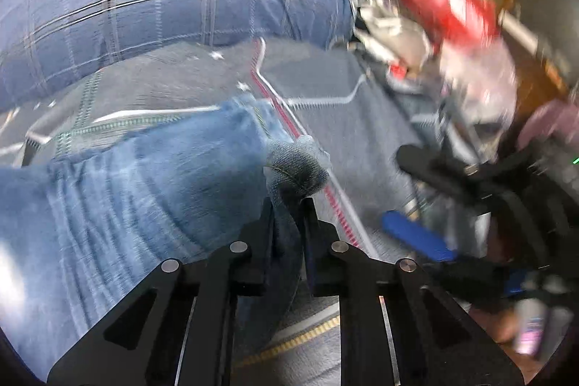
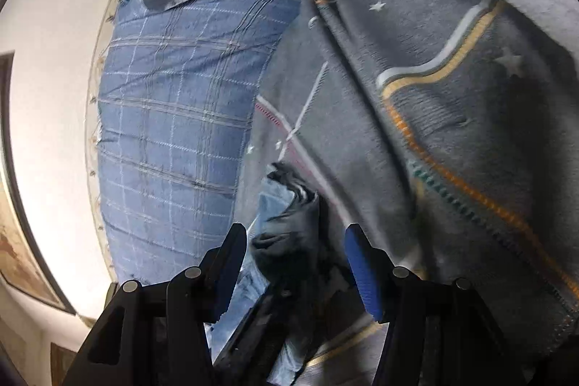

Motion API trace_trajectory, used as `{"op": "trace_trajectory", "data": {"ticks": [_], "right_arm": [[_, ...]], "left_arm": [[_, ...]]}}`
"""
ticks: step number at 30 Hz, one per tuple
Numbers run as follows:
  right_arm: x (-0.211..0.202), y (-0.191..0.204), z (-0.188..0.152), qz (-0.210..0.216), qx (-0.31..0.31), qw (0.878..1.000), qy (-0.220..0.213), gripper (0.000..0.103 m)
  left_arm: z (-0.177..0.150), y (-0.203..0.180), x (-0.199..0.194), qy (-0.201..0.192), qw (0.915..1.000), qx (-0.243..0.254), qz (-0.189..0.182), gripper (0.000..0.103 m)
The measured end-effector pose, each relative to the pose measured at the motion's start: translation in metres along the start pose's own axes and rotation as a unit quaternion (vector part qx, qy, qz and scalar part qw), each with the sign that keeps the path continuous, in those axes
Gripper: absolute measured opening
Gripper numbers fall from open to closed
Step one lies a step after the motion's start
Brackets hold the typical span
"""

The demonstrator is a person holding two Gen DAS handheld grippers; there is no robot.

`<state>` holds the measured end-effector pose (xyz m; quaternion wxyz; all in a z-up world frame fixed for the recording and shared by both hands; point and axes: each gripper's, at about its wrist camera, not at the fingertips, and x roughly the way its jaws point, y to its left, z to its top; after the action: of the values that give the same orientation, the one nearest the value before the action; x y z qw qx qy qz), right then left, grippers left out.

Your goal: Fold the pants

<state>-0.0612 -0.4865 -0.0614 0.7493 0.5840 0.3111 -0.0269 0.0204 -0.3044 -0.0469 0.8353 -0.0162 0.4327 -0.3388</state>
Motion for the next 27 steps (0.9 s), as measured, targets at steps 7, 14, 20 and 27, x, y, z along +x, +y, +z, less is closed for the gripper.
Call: {"op": "trace_trajectory", "data": {"ticks": [7, 14, 20, 27], "right_arm": [[0.049, 0.031, 0.001, 0.038, -0.038, 0.995, 0.081, 0.056], [0.073, 0.062, -0.008, 0.089, -0.092, 0.983, 0.127, 0.01], [0.061, 0.132, -0.054, 0.164, -0.207, 0.955, 0.136, 0.009], [0.103, 0.187, -0.151, 0.199, -0.272, 0.916, 0.217, 0.001]], "left_arm": [[0.003, 0.022, -0.043, -0.019, 0.9963, -0.069, -0.046, 0.012], [-0.001, 0.045, -0.086, -0.042, 0.992, -0.099, -0.067, 0.011], [-0.018, 0.089, -0.158, -0.117, 0.977, -0.159, -0.082, 0.011], [-0.09, 0.166, -0.201, -0.134, 0.9536, -0.266, -0.046, 0.011]]}}
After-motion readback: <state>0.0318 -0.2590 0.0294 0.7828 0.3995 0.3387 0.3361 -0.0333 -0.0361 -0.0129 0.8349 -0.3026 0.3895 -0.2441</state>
